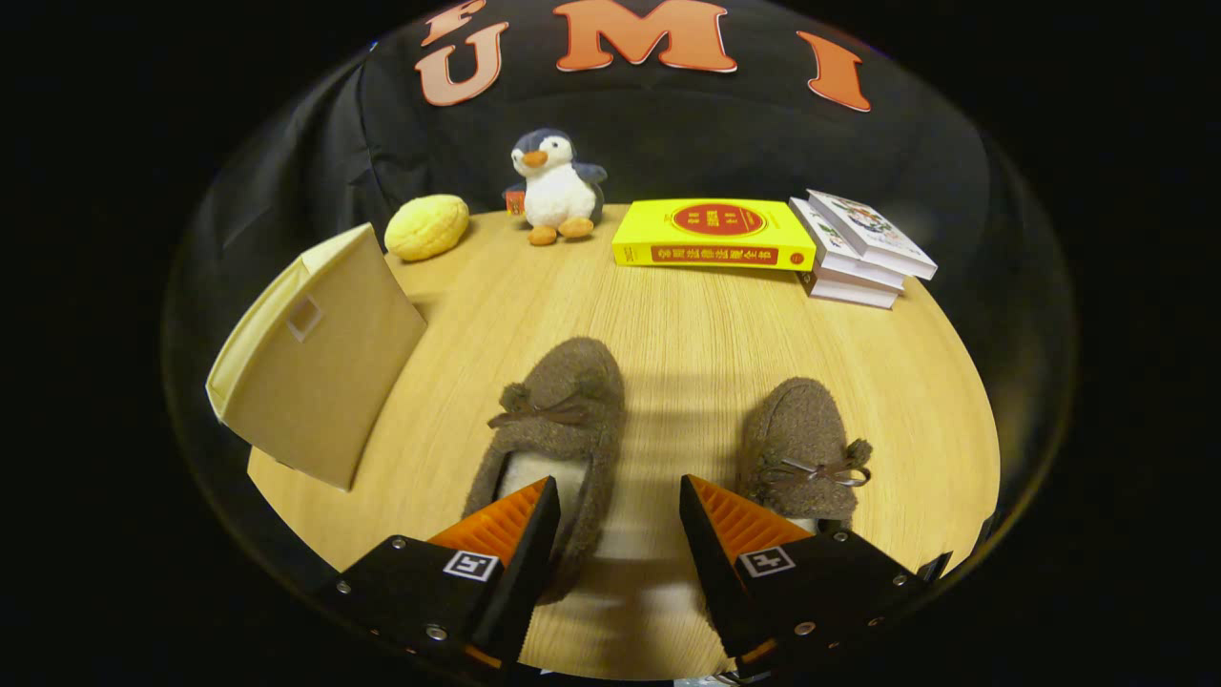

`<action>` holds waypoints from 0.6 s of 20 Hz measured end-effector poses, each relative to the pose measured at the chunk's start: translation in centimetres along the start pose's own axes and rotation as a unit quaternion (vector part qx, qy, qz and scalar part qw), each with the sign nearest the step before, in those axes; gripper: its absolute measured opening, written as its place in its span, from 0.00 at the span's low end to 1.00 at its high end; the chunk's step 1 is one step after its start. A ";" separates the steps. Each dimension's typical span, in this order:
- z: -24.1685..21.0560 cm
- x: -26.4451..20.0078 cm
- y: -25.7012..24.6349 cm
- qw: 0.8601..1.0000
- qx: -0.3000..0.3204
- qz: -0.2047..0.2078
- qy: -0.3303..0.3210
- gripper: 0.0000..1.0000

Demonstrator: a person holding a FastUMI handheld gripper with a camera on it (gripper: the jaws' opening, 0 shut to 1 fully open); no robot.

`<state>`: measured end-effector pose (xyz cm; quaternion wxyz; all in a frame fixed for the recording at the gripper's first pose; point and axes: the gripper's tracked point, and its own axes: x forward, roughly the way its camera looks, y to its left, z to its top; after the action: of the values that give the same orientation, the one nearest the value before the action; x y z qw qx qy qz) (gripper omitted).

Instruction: Open the storage box then place both shoes into the box .Put the left shoe in first, then the right shoe, with the right side of both shoes facing outward in a uniform manner.

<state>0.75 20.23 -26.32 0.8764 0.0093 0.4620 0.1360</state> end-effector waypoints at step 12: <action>2.1 6.3 0.8 0.999 0.013 -0.034 -0.007 0.11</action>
<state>5.64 22.75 -30.05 0.8832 0.0063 0.4581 0.1000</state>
